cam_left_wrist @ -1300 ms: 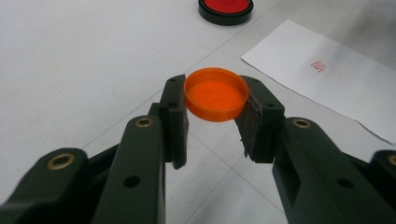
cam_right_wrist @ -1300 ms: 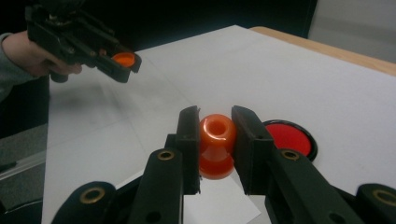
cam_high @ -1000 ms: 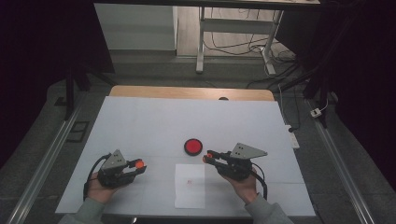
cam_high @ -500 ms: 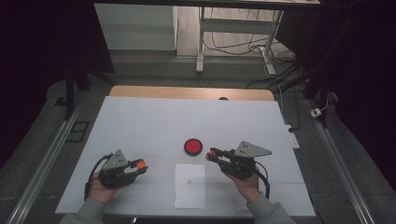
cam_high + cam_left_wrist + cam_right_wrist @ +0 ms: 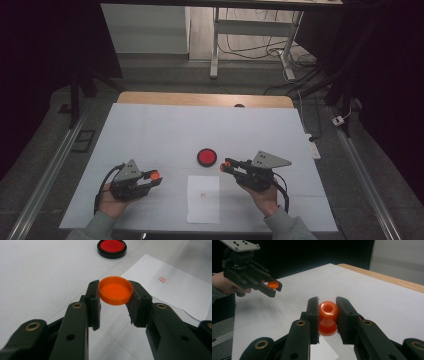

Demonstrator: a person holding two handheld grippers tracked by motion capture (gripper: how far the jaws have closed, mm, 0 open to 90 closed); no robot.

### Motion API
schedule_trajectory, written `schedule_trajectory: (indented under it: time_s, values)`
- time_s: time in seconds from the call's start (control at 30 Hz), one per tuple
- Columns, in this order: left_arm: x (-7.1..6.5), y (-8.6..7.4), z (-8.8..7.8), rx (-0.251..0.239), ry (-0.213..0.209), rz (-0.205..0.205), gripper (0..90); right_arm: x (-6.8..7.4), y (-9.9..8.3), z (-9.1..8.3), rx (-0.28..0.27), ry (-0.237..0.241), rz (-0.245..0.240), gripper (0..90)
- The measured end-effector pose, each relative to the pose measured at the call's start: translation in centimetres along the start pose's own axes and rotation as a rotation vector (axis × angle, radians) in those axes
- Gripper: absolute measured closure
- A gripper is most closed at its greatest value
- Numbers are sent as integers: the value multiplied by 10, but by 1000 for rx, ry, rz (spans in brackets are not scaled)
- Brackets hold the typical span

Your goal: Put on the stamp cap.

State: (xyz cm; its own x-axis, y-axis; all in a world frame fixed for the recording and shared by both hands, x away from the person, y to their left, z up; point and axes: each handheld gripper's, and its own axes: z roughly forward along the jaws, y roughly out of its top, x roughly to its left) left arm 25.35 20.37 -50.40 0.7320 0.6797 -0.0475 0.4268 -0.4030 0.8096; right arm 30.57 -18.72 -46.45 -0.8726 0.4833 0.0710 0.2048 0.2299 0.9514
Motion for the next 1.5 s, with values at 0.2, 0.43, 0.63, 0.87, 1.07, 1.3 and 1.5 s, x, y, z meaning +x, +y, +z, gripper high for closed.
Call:
schedule_trajectory:
  time_s: [0.2,0.43,0.63,0.87,1.07,1.3,1.5]
  values:
    - [-5,7,5,1,-17,22,645,0,-1,2,9,15,3,721]
    - [-12,15,12,0,-33,48,645,0,-1,2,7,16,3,721]
    - [-16,24,21,4,-50,73,644,0,0,0,1,14,4,720]
    - [-22,35,30,3,-69,99,645,-1,0,0,-2,12,3,720]
    - [-25,38,32,3,-70,107,645,0,0,0,-6,18,7,720]
    - [-25,40,36,-2,-92,104,645,0,-1,2,-2,16,13,720]
    - [-30,48,45,-3,-106,116,645,1,-2,4,1,22,12,720]
